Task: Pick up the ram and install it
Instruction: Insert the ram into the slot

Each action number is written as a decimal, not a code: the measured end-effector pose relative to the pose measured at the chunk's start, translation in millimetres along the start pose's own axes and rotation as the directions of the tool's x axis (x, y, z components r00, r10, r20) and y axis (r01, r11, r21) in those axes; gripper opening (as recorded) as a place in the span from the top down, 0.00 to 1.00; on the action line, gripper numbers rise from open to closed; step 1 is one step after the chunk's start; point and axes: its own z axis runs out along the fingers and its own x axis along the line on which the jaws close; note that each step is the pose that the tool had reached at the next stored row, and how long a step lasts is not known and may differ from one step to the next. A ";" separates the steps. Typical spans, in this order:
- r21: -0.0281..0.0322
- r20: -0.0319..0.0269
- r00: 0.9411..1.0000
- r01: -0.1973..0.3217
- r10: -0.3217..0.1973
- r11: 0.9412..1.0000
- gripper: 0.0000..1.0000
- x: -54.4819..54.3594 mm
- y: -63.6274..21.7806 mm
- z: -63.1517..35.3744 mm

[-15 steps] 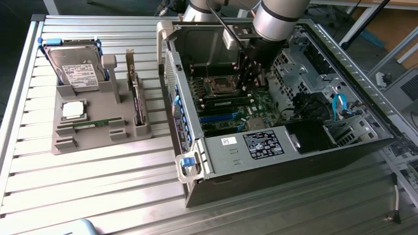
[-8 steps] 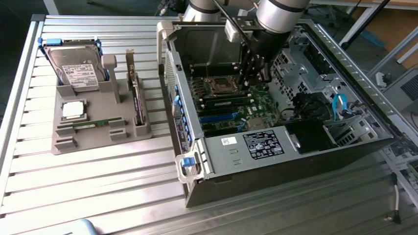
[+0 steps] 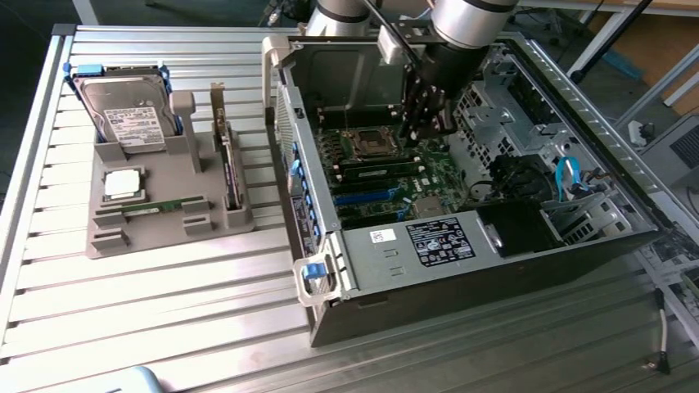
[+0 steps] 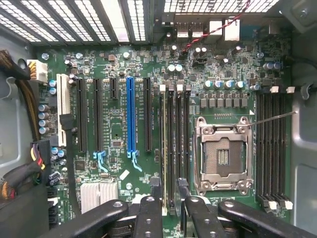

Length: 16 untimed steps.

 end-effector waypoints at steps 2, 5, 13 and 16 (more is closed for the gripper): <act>0.000 0.000 1.000 0.000 0.000 1.000 0.75 -0.1 0.1 -3.1; 0.000 0.000 1.000 0.000 0.000 1.000 0.75 -0.3 0.2 -8.9; 0.000 0.000 1.000 0.000 0.000 1.000 0.75 -0.7 0.6 -25.5; 0.000 0.000 1.000 0.000 0.000 1.000 0.75 -0.9 0.7 -29.6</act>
